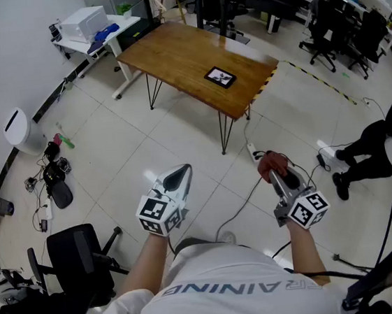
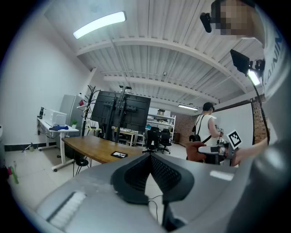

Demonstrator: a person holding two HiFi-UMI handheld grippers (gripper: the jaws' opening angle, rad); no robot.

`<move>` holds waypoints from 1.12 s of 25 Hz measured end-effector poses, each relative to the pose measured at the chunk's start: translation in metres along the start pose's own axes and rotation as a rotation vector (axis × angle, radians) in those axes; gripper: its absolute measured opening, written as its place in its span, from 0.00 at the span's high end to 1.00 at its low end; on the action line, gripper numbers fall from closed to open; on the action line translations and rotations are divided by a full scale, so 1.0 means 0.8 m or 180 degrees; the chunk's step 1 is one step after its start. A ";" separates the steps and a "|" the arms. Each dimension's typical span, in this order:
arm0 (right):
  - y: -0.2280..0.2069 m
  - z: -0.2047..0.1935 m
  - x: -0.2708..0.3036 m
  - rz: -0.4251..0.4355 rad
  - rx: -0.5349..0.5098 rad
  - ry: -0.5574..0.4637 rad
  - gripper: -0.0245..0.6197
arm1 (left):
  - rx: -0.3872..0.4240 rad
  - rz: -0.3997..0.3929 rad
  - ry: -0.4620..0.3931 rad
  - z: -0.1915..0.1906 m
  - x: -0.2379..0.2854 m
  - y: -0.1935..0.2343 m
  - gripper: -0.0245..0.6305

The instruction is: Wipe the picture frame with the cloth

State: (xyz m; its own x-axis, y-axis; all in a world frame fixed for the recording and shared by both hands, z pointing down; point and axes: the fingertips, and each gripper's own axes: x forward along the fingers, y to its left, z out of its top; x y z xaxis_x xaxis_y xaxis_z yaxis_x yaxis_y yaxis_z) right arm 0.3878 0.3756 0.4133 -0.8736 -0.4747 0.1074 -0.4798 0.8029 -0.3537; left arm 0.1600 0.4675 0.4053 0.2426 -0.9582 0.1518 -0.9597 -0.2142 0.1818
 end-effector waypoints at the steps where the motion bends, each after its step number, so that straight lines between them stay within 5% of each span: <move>1: -0.011 0.002 0.002 0.0008 -0.0011 0.0020 0.78 | -0.0045 0.0057 -0.0036 -0.001 0.005 0.002 0.95; 14: -0.067 0.024 0.086 0.0079 -0.0026 0.0060 0.78 | -0.0133 0.0234 -0.0183 0.024 0.077 0.076 0.95; 28: -0.085 0.086 0.316 -0.0276 -0.0076 -0.0149 0.78 | -0.0186 -0.0104 -0.0064 0.084 0.190 0.319 0.95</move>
State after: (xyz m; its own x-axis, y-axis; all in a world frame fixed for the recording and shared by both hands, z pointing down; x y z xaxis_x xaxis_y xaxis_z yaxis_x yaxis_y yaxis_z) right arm 0.2051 0.1762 0.4002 -0.8241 -0.5588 0.0929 -0.5559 0.7661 -0.3227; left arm -0.0579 0.2545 0.4092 0.2701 -0.9546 0.1253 -0.9413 -0.2345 0.2428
